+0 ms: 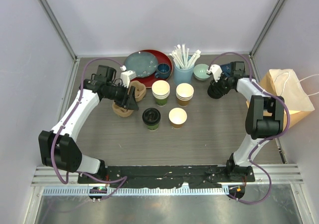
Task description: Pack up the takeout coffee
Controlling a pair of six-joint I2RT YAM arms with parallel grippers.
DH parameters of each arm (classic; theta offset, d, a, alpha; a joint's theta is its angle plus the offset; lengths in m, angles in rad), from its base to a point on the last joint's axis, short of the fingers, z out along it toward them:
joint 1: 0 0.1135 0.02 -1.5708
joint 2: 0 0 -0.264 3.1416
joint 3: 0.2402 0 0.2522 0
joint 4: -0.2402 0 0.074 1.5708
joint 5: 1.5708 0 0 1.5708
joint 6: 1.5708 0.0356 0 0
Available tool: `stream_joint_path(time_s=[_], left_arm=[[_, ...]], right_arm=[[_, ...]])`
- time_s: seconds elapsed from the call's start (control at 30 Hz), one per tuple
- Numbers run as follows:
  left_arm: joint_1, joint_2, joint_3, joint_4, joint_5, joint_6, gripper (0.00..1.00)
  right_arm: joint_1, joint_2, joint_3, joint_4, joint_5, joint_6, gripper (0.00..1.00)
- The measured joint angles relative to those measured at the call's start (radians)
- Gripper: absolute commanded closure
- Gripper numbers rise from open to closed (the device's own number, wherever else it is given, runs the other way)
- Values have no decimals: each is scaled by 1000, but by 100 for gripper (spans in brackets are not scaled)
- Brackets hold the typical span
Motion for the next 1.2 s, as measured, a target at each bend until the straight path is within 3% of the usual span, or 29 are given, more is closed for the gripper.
stream_joint_path(time_s=[0.13, 0.27, 0.53, 0.83, 1.0, 1.2], left_arm=[[0, 0, 0, 0, 0, 2, 52], [0, 0, 0, -3, 0, 3, 52], [0, 0, 0, -10, 0, 8, 52], [0, 0, 0, -14, 0, 22, 52], [0, 0, 2, -15, 0, 24, 51], [0, 0, 13, -14, 0, 26, 49]], right_arm=[[2, 4, 6, 0, 13, -3, 63], [2, 4, 8, -6, 19, -5, 81], [4, 4, 14, -22, 19, -9, 99], [7, 1, 64, -71, 37, 4, 99], [34, -27, 150, -129, 104, 98, 99], [198, -170, 227, -219, 265, 266, 99]])
